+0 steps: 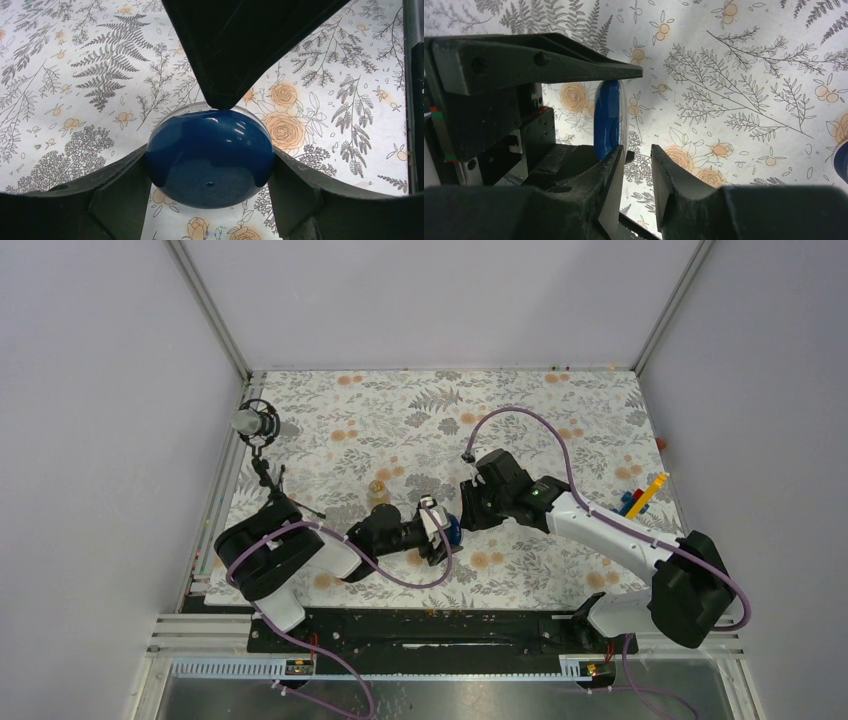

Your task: Sort the pills into containers

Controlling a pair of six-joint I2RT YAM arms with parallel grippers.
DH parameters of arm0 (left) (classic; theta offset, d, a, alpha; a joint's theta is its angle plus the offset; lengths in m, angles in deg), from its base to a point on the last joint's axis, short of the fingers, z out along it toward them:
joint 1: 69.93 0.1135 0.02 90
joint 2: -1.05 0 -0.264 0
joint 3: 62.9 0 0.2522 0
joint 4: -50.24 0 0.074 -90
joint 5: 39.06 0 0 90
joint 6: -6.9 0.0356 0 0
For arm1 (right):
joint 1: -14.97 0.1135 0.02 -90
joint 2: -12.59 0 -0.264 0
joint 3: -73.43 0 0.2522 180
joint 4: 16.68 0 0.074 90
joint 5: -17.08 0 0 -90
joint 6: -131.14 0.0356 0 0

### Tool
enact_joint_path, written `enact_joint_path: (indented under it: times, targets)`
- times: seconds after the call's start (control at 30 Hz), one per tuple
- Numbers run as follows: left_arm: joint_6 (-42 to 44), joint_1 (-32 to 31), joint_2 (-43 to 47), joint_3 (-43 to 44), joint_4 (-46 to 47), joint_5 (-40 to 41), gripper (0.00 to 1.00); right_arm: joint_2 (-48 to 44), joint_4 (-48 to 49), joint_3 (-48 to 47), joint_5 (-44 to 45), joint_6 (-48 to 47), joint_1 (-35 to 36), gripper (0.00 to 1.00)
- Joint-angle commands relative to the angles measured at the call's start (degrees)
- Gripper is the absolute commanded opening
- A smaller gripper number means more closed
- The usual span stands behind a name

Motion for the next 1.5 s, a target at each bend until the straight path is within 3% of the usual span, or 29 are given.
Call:
enact_joint_path:
  times: [0.0,0.27,0.6,0.8,1.27,1.4,1.47]
  targets:
    - [-0.21,-0.22,3.33,0.79,8.5,-0.84,0.0,-2.49,0.33,1.33,-5.69,-3.6,0.28,0.34]
    - [-0.2,-0.23,4.59,0.9,8.57,-0.94,0.0,-3.63,1.63,2.62,-5.96,-5.04,0.29,0.3]
    - [-0.12,-0.27,6.68,1.34,7.79,-1.62,0.0,-3.3,3.07,3.02,-6.66,-2.27,0.26,0.42]
    - [0.62,-0.25,7.48,1.56,6.29,-2.8,0.0,-1.36,2.58,-0.52,-5.98,2.81,0.29,0.44]
    - [1.68,-0.27,8.48,2.22,4.73,-2.99,0.0,0.83,-1.15,-3.61,2.44,7.65,0.3,0.39]
    - [1.81,-0.28,8.77,1.98,4.68,-2.84,0.0,-0.34,-3.13,-3.61,10.22,6.19,0.26,0.31]
    - [1.89,-0.23,8.72,1.87,4.7,-2.7,0.0,-1.05,-2.79,-3.61,9.91,4.72,0.24,0.29]
